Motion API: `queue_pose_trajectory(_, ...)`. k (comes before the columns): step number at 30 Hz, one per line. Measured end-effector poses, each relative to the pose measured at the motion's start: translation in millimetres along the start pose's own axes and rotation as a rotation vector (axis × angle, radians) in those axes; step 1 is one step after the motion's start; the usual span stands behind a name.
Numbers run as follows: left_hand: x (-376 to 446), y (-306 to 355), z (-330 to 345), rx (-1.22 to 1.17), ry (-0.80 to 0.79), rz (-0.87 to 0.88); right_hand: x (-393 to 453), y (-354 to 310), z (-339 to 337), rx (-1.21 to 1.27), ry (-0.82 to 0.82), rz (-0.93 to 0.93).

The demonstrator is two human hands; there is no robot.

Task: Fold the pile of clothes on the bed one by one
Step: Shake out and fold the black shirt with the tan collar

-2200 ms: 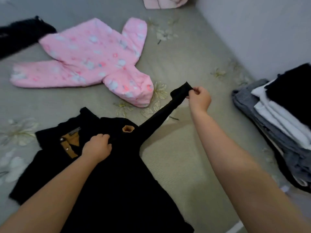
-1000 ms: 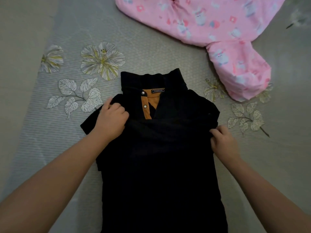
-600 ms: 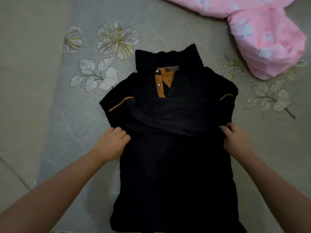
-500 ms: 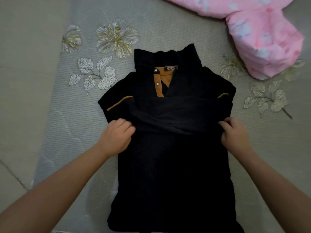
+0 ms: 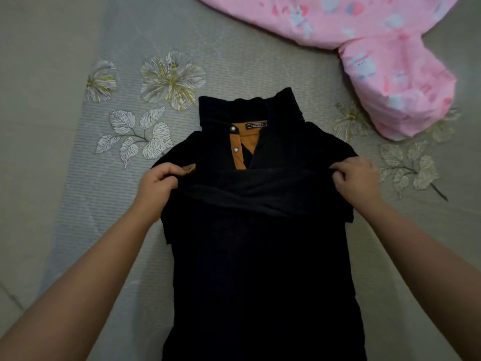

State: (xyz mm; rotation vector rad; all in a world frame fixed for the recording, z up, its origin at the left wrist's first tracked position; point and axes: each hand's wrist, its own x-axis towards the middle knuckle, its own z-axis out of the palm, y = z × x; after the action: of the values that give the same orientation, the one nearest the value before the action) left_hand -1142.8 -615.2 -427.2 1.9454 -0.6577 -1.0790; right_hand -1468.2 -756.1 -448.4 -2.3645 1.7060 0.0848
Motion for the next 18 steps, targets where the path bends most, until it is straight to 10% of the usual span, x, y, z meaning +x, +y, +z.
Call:
queue_pose_trajectory(6, -44.8, -51.3, -37.1, 0.061, -0.094, -0.006, -2.1, 2.6, 12.0, -0.03, 0.041, 0.201)
queue_pose_trajectory(13, -61.3, -88.1, -34.0, 0.702, 0.103, -0.155, -1.0, -8.5, 22.5, -0.046, 0.07, 0.314)
queue_pose_trajectory(18, -48.6, -52.5, -12.4, 0.582, 0.28, -0.015, -7.3, -17.0, 17.6, -0.021, 0.1, 0.152)
